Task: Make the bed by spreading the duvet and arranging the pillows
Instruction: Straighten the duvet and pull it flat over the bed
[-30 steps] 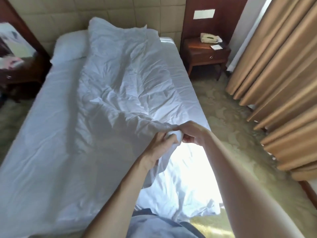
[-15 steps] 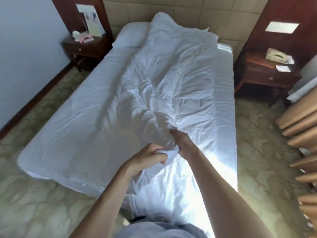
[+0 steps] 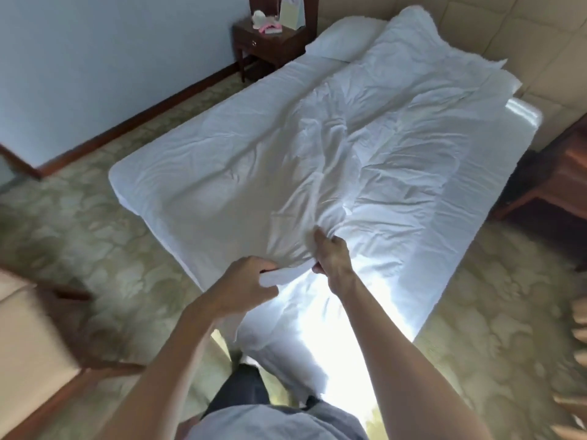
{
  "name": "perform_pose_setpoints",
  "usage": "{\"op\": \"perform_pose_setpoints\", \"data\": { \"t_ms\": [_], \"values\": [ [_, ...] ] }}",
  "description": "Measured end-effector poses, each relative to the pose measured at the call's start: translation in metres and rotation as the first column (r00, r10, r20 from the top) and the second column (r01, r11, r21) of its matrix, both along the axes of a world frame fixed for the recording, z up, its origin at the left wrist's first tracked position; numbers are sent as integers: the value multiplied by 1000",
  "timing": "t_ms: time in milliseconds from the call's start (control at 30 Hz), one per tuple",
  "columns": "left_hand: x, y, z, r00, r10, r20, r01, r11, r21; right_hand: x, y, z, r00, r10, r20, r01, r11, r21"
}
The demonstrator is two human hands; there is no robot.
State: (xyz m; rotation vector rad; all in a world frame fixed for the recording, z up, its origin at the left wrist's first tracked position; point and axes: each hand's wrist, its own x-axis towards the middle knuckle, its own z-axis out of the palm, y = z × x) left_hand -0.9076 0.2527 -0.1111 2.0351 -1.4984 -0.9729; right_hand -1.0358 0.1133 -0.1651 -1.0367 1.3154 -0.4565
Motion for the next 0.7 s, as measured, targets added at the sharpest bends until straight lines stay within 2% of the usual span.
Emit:
{"op": "perform_pose_setpoints", "data": {
  "t_ms": [167, 367, 467, 567, 633, 700],
  "values": [
    [-37, 54, 1, 993, 108, 40, -104, 990, -93, -22, 46, 12, 999, 0, 51, 6, 994, -113],
    [-72, 117, -13, 987, 163, 5, -162, 982, -98, -54, 101, 2, 1000, 11, 22, -5, 972, -234],
    [-96, 142, -20, 987, 137, -86, -144, 987, -78, -80, 123, -4, 997, -20, -68, -2, 952, -307],
    [-120, 160, -26, 977, 141, -161, -156, 984, -83, -104, 137, -5, 985, 20, -172, -82, 929, -362],
    [-130, 166, -35, 982, 144, -119, -153, 986, -71, -116, 139, -2, 971, 78, -226, -152, 931, -333],
    [-134, 171, -44, 985, 99, -140, -99, 995, 7, -127, 136, 0, 919, 216, -329, -309, 914, -262]
  ]
}}
